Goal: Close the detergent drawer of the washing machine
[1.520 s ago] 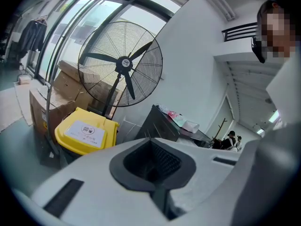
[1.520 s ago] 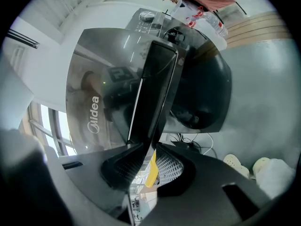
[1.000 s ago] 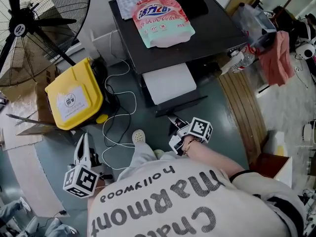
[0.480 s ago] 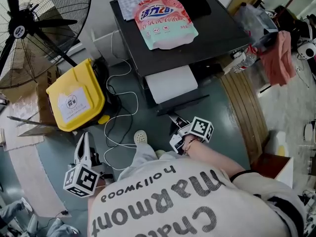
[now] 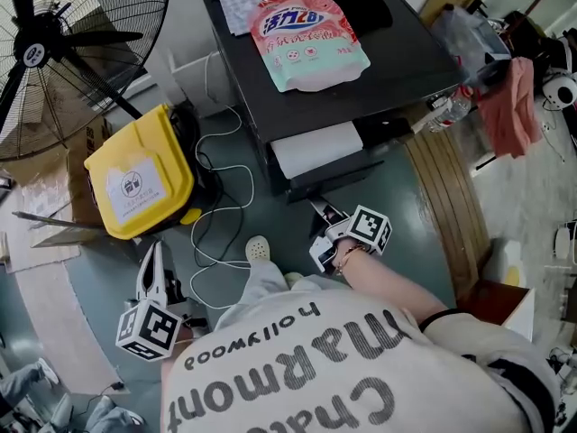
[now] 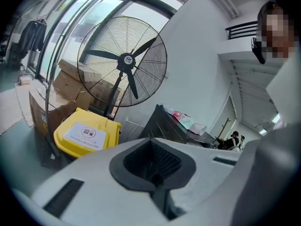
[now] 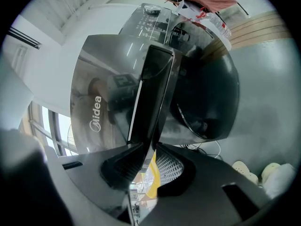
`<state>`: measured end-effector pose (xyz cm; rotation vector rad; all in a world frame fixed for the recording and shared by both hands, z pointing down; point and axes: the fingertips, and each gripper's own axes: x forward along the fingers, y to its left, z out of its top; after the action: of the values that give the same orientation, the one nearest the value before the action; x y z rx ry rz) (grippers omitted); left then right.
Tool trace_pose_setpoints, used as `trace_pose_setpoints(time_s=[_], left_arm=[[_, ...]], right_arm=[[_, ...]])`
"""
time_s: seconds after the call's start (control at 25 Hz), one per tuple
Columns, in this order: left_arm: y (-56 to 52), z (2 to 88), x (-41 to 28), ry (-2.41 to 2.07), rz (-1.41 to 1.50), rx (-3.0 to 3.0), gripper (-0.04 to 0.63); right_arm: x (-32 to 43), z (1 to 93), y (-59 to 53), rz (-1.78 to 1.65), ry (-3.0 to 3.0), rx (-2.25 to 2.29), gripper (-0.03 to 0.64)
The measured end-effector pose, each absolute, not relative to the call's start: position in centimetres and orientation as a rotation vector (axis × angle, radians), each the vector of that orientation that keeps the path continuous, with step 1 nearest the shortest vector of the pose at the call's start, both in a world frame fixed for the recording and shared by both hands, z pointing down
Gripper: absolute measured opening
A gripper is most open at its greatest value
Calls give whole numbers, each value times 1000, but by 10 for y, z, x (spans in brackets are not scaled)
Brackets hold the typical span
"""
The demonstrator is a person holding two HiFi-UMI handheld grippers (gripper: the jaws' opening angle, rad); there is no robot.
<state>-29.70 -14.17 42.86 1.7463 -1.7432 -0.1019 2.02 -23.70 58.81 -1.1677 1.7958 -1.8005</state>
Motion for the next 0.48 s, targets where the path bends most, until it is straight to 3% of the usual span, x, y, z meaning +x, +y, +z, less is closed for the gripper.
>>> trace_pose_setpoints(time_s=[0.48], left_arm=[[-165,427,-307,-1725,-97,1768,8]], right_arm=[[16,587,-247,-1788,1764,-1197,95]])
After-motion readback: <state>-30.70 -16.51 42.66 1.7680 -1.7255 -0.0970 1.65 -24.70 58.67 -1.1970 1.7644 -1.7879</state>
